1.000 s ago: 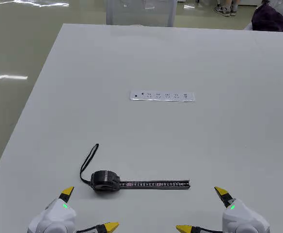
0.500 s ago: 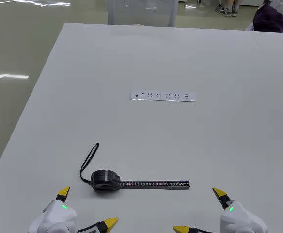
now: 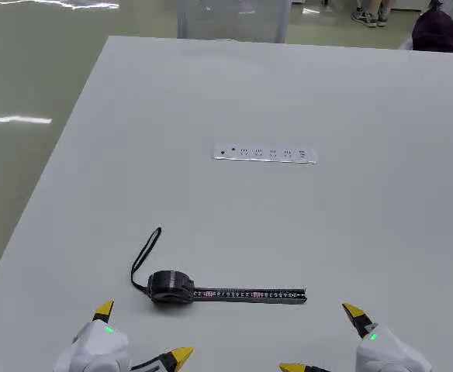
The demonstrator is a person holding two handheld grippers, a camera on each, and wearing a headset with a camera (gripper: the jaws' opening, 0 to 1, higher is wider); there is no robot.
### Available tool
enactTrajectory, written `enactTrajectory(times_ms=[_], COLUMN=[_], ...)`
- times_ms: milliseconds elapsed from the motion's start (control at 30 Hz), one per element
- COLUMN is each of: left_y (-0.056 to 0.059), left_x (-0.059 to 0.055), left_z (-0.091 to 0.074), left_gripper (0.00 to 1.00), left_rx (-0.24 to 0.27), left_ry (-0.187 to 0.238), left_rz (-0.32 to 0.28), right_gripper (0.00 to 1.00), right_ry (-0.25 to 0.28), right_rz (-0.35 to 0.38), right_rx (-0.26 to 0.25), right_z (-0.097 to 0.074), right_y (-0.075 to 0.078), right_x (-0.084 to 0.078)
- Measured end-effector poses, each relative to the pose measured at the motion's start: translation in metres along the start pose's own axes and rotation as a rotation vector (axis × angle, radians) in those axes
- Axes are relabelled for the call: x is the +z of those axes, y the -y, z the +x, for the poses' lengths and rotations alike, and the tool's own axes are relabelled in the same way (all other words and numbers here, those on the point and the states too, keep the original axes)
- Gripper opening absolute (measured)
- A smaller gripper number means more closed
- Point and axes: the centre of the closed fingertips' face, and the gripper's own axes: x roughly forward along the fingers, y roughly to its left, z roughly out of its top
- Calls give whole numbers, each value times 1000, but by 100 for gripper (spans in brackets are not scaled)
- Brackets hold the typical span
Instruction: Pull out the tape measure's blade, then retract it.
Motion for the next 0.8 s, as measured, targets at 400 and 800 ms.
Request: enactTrajectory(times_ms=[400,800], left_y=[8,5], left_x=[3,2], left_z=[8,16], left_gripper=[99,99], left_rx=[13,59], left_ry=[19,32], left_rz=[-73,-123], right_gripper=[98,96], right_ry=[6,3], right_rz=[5,-10], right_rx=[11,27], right_z=[-1,1], right_y=[1,3], right_x=[0,-3])
